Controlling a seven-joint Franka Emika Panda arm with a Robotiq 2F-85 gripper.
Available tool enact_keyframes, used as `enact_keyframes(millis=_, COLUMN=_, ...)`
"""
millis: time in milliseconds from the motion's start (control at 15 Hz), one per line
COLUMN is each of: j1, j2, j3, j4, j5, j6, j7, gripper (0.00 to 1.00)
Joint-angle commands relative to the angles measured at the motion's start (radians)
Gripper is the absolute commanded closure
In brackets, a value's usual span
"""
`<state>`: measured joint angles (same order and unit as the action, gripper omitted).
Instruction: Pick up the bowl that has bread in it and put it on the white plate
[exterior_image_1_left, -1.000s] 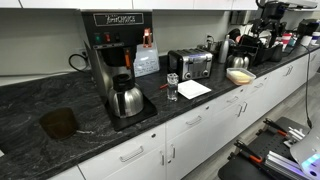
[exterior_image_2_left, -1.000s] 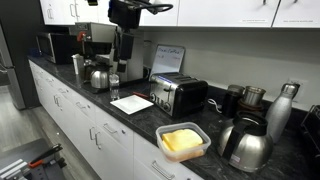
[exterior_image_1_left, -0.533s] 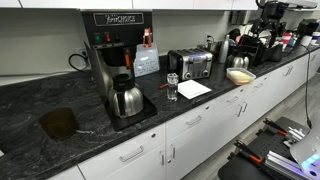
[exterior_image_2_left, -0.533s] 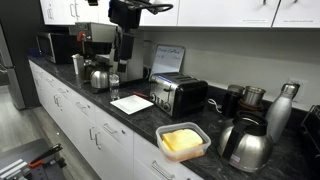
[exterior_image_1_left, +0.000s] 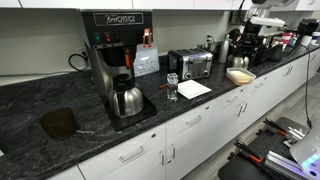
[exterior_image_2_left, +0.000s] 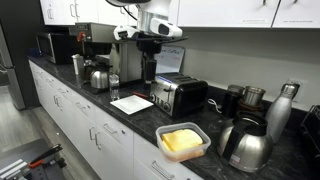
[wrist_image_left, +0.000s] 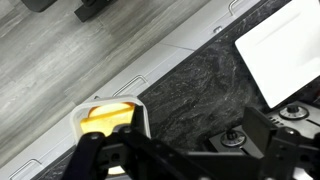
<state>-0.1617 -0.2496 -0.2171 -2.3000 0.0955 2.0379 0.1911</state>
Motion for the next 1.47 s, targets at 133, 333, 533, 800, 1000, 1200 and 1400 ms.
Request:
enact_keyframes(millis=133, j1=-0.024, j2=0.102, j3=0.013, j4=0.005, j5=-0.009, j6=0.096, j7=0.055, gripper=0.0)
enact_keyframes(millis=333, j1=-0.025, j2=0.117, j3=0.012, j4=0.017, j5=-0.01, j6=0.104, j7=0.065, gripper=0.0)
enact_keyframes(millis=533, j1=-0.025, j2=0.112, j3=0.013, j4=0.019, j5=-0.01, j6=0.104, j7=0.066, gripper=0.0)
enact_keyframes(millis=800, j1=-0.035, j2=0.154, j3=0.001, j4=-0.007, j5=0.002, j6=0.16, j7=0.069, gripper=0.0)
enact_keyframes(millis=1000, j1=-0.046, j2=0.201, j3=-0.011, j4=-0.01, j5=0.006, j6=0.22, j7=0.06, gripper=0.0)
enact_keyframes(millis=1200, j1=-0.054, j2=0.251, j3=-0.021, j4=0.002, j5=0.042, j6=0.27, j7=0.029, gripper=0.0)
enact_keyframes(millis=1400, j1=-0.058, j2=0.314, j3=-0.023, j4=0.015, j5=0.09, j6=0.3, j7=-0.023, gripper=0.0)
